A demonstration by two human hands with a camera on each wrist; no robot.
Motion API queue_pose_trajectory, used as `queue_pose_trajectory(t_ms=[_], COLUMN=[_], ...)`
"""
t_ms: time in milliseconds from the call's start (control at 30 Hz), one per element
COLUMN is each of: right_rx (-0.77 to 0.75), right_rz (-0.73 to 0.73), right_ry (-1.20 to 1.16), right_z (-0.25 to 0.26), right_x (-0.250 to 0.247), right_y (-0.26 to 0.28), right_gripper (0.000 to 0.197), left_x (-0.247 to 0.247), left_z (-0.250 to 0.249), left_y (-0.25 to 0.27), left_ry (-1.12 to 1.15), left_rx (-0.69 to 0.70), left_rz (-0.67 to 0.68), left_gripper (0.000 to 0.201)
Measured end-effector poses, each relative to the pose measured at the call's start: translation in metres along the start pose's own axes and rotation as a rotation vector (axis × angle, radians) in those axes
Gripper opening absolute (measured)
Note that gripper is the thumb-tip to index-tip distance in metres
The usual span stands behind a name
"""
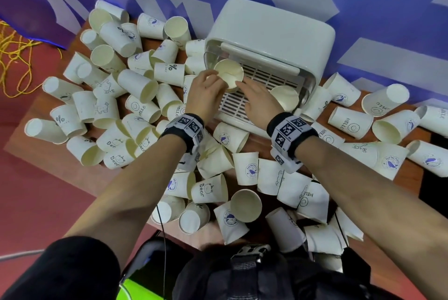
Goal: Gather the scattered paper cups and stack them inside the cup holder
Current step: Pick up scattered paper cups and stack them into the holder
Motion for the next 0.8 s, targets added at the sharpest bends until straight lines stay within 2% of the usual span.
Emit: queue_pose_trajectory(t_ms=[200, 367, 567, 800], right_rx=[0.042, 0.102, 0.171, 0.167], right_rz=[0.030, 0.153, 0.264, 0.198], right_ry=[0.078, 0.074, 0.006, -0.060], right_z=[-0.006, -0.013, -0.010, -0.003], right_x=[0.006, 0.018, 0.022, 0.009], right_y=[-0.012, -0.022, -0.028, -0.010], right_gripper=[0.063, 0.071, 0.083, 0.068], left_x=[0.012, 0.028, 0.039, 0.029], left_z=[0.008, 0.016, 0.024, 0.022], left_y=[-0.003, 0.000, -0.001, -0.009], left_ry=[0.059, 0.102, 0.071, 0.041], left_rx=[-0.058, -0.074, -0.084, -0.155], left_rz=[0.091, 0.172, 0.343, 0.398], left_gripper=[0.021, 0.033, 0.050, 0.042])
Point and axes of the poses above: each hand's wrist, its own y-axis away from the middle knuckle, its own x-axis out of the palm, z = x × y, the point moved 5 cm from there along -y, towards the middle knuckle, and after that the axes turned 12 degrees about z, right-handed, at the moved point
